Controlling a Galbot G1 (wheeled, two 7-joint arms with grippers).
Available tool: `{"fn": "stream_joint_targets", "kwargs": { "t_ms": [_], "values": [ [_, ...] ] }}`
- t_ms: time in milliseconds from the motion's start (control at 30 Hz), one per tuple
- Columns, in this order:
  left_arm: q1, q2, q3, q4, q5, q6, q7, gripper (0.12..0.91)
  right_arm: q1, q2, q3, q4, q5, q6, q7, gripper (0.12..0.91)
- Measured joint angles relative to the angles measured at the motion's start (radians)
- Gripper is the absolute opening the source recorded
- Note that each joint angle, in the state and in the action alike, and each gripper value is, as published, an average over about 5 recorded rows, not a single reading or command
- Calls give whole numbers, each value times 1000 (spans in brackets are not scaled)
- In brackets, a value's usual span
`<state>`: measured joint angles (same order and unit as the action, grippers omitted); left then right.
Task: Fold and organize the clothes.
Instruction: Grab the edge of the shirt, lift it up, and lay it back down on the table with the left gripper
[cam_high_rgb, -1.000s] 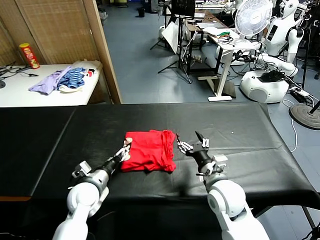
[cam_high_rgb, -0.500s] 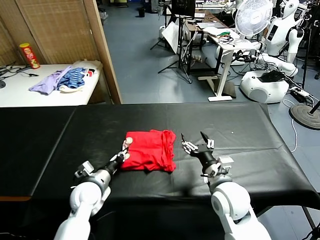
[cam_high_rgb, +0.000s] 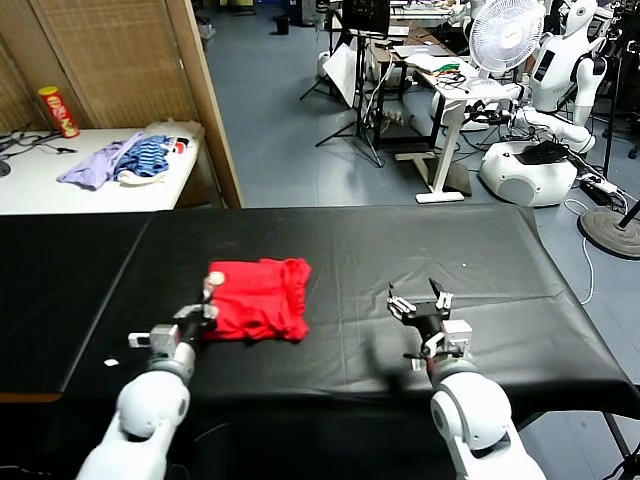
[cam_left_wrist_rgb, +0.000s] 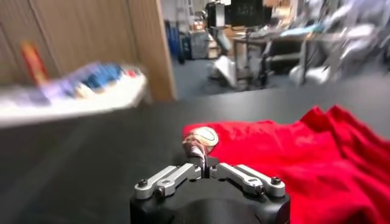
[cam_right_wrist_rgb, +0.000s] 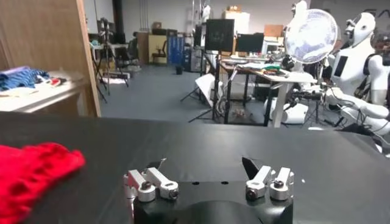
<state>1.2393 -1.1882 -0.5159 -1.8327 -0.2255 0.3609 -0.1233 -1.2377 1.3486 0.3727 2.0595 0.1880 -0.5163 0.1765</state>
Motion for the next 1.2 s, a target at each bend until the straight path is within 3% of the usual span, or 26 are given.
{"fn": "stream_joint_targets", "kwargs": {
  "t_ms": [333,500,700,967,1067,1200],
  "values": [
    [38,262,-154,-37,267,-4,7,145,25,4,-19,-19,3,-1,-1,798],
    [59,320,-175,-133,244,31,8,145,23,10,-24,-24,1,0,-3,798],
    [38,252,-32,-209,127,29,11,145,-3,7,-14,-11,-3,3,-7,798],
    [0,75,237,-123,65,16,0,167,-29,-12,-2,4,31,1,-23,798],
    [-7,25,311,-117,50,-25,25,281,-19,-22,-13,-6,79,-6,-47,798],
    [-16,-6,368,-136,9,-128,90,497,7,-33,-36,-33,160,-26,-76,798]
  ]
}}
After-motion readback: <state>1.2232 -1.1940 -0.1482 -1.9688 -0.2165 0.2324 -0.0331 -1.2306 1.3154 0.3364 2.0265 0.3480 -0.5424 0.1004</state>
